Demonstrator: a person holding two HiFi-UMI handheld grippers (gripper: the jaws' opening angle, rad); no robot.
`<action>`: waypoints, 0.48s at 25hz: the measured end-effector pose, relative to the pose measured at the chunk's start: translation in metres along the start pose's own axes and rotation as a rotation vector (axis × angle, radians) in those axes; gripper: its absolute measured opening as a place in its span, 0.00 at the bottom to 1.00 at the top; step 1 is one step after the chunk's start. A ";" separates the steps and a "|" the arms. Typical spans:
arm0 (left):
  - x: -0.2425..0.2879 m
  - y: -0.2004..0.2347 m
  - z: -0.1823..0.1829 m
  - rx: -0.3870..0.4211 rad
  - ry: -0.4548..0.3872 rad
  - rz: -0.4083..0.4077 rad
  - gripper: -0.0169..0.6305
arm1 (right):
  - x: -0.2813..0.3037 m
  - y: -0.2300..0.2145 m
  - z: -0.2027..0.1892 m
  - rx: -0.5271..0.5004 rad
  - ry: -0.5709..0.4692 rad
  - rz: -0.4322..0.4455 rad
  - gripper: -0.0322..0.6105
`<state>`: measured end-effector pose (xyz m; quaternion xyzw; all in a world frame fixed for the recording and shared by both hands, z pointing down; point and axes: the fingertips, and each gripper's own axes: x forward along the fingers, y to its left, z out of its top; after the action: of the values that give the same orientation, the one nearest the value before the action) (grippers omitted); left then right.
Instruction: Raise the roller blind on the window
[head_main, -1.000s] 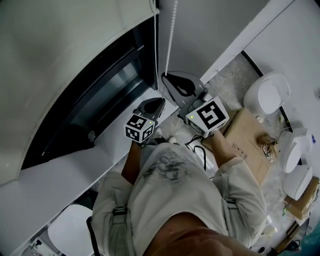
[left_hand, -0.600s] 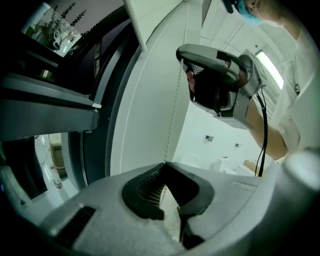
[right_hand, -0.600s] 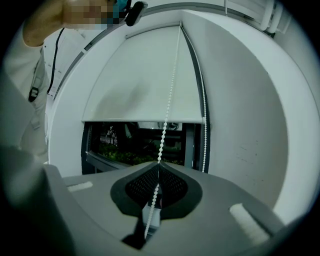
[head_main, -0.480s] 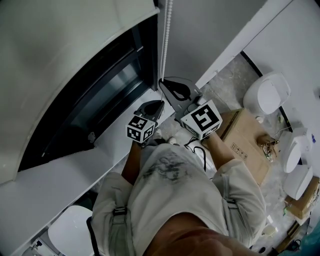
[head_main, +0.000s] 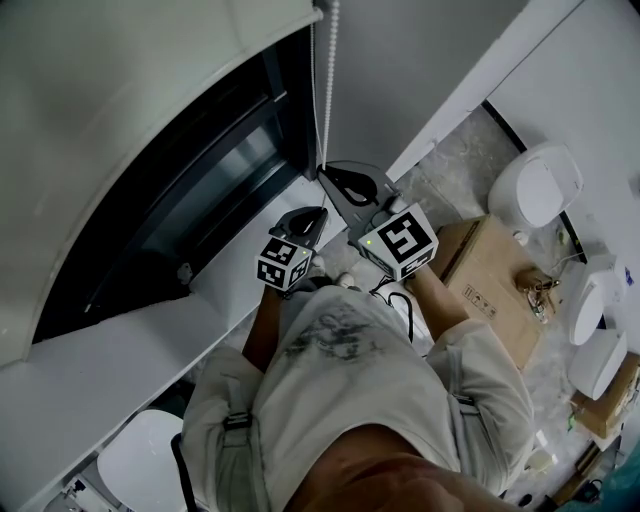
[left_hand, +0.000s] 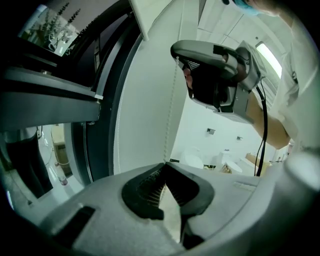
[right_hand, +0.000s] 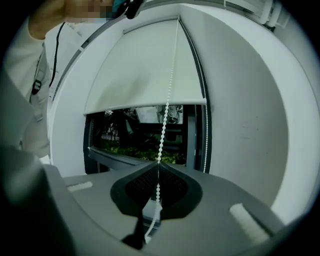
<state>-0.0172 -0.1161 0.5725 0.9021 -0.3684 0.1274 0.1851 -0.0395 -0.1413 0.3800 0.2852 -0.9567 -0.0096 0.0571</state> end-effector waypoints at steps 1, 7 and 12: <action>-0.003 -0.001 0.003 0.002 0.001 0.003 0.05 | 0.000 0.001 0.001 0.000 -0.001 0.001 0.07; -0.029 -0.007 0.040 0.012 -0.046 0.005 0.07 | 0.002 0.000 0.001 0.000 -0.003 0.008 0.07; -0.051 -0.007 0.079 0.043 -0.106 0.012 0.12 | 0.004 0.000 0.001 -0.001 -0.004 0.008 0.07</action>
<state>-0.0404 -0.1133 0.4810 0.9092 -0.3801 0.0883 0.1453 -0.0432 -0.1436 0.3793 0.2811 -0.9580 -0.0102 0.0554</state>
